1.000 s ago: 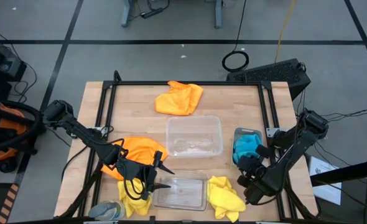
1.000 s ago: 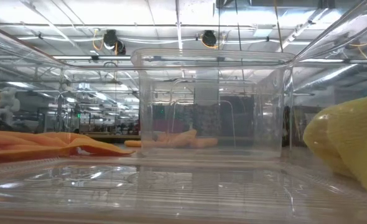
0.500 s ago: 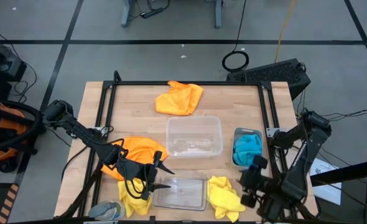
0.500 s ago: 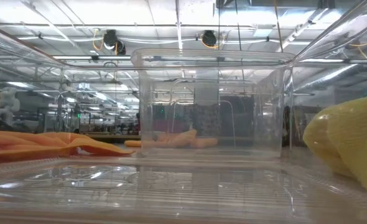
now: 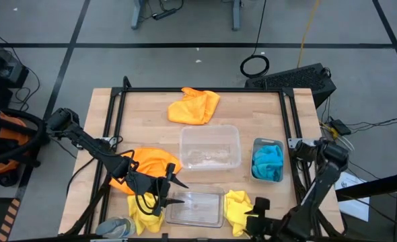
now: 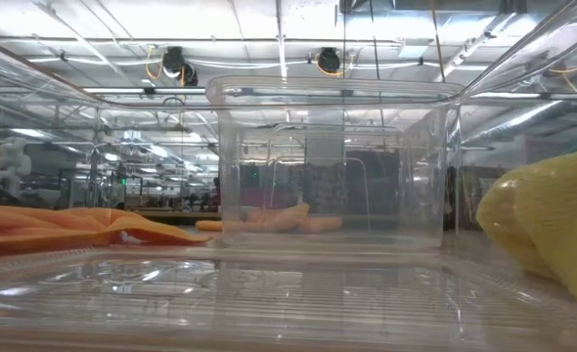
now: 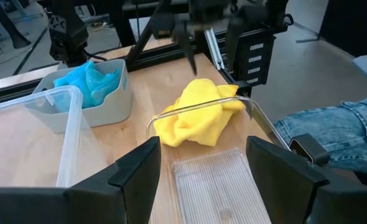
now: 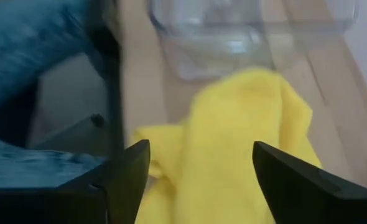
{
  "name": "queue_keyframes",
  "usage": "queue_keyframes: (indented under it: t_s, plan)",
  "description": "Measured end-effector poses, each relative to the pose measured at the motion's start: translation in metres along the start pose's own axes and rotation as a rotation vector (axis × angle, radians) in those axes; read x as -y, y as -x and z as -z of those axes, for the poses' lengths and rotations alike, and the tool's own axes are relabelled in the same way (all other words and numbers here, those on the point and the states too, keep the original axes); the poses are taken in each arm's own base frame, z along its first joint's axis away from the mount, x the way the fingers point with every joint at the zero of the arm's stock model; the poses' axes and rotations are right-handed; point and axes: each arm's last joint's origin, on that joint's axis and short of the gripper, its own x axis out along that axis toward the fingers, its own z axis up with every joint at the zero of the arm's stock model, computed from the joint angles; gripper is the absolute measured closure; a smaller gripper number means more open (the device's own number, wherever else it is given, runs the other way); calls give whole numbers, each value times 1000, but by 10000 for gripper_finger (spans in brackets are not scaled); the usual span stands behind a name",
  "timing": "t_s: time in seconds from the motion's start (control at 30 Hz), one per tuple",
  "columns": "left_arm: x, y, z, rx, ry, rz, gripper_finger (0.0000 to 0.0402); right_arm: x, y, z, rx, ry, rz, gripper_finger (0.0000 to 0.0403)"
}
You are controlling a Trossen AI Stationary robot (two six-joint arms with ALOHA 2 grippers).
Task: Sort microfiber towel by color & place in baskets
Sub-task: Put the right yellow microfiber cloth into the transparent bin
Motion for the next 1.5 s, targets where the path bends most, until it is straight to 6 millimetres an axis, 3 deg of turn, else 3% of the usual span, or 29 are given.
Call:
queue_keyframes:
  t_s: [0.3,0.5,0.63,0.77,0.87,1.0,1.17,1.37,1.5]
  plan:
    - [0,0,1,-9,11,0,159,0,-42,11,-76,-8,122,133]
    - [0,0,1,-8,6,0,159,1,-74,16,-233,-31,140,169]
    - [0,0,1,-8,5,0,159,1,-85,16,-298,-55,129,231]
    - [0,0,1,-8,5,-1,159,2,-87,13,-349,-75,102,336]
    - [0,0,1,-7,5,-1,159,3,-81,10,-340,-72,89,387]
    - [0,0,0,-5,6,-1,159,4,-65,8,-324,-69,69,381]
    - [0,0,0,1,8,-1,159,5,-27,-4,-246,-88,-21,397]
    - [0,1,-11,109,-20,-3,159,11,25,-15,74,-18,-35,395]
    - [0,2,-21,216,-47,13,159,16,49,-26,290,69,-7,395]
